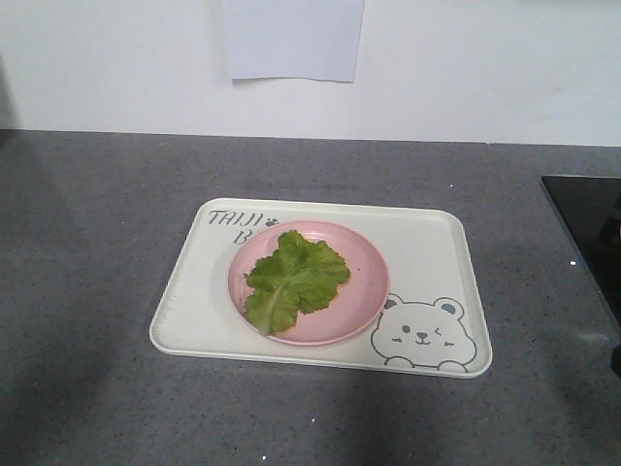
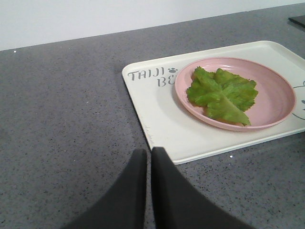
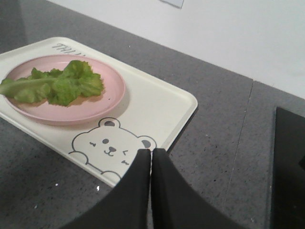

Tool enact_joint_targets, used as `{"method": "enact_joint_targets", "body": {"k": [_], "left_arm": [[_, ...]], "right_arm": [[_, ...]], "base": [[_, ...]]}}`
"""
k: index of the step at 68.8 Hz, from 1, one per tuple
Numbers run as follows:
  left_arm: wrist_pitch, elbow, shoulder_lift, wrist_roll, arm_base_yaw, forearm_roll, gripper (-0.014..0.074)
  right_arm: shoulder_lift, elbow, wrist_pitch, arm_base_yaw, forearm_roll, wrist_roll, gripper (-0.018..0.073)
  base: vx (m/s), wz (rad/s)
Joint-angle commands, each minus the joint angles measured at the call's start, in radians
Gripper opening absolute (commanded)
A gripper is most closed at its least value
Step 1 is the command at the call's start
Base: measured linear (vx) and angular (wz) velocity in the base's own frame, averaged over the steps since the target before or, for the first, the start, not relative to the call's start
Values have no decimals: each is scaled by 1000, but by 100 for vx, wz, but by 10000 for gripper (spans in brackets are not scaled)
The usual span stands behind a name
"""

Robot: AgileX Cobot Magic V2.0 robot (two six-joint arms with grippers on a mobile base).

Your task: Transfer vegetables to tray and serve

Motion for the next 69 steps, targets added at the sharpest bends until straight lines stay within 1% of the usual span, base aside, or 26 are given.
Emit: {"method": "enact_joint_targets", "body": {"k": [1, 55, 58, 63, 69], "left_arm": [[-100, -26, 1, -9, -3, -12, -6], [-103, -27, 1, -3, -3, -6, -6], [-98, -26, 1, 4, -3, 5, -6], [-104, -22, 1, -3, -3, 46, -6], [-179, 19, -11, -1, 15, 68, -6]], "right_arm": [[-7, -26, -97, -1, 14, -9, -6], [-7, -26, -93, -1, 14, -9, -6], [-7, -26, -93, -1, 14, -9, -6], [-7, -26, -93, -1, 14, -9, -6], [-7, -26, -93, -1, 14, -9, -6]], "base": [[0, 0], [0, 0], [0, 0], [0, 0], [0, 0]]}}
